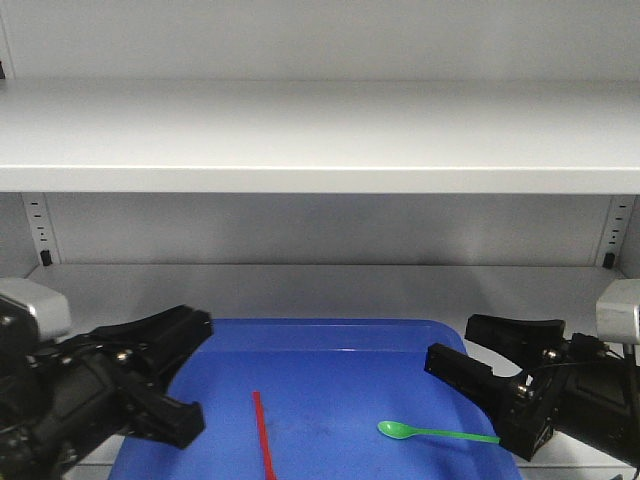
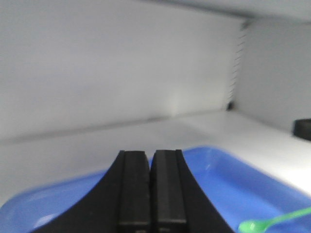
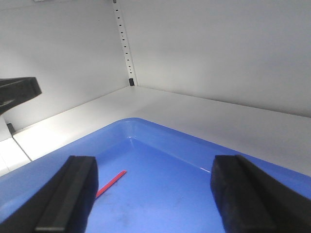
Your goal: Sort red and green spoons into left cabinet
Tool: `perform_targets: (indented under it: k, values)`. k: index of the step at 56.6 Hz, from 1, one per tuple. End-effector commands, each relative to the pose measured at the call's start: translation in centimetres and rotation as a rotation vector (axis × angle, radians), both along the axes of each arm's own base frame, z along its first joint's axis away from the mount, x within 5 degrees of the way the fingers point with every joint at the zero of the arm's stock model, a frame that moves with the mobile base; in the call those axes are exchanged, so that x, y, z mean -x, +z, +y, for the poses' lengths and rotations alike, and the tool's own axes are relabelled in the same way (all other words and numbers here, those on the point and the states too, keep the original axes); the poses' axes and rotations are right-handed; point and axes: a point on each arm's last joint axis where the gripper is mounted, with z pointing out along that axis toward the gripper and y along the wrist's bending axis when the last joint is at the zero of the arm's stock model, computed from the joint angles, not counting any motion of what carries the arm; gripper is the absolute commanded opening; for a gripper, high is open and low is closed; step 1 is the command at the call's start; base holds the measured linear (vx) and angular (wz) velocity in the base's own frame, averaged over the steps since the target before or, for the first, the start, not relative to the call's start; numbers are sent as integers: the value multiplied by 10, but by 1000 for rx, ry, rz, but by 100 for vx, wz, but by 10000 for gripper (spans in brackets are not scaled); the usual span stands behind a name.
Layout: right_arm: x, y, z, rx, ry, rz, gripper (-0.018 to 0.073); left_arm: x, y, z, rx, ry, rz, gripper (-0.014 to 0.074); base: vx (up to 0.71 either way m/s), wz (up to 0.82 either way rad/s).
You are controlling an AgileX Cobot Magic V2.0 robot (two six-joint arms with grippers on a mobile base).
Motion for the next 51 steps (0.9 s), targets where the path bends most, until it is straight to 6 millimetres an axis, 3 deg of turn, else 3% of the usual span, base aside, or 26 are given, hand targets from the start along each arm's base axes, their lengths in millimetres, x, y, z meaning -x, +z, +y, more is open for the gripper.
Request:
perform_targets:
  k: [1, 12, 31, 51]
  values:
    - [2, 19, 0, -58, 11, -74, 547, 13, 25, 11, 30, 33, -30, -11, 0, 0]
    - [2, 19, 0, -58, 11, -74, 547, 35, 35, 33, -212, 90, -140, -7, 0, 0]
    - [2, 19, 0, -58, 11, -74, 547, 77, -7, 83, -67, 261, -174, -6, 0, 0]
    - [2, 19, 0, -58, 11, -74, 547, 110, -26, 118, -72, 462, -199, -6, 0, 0]
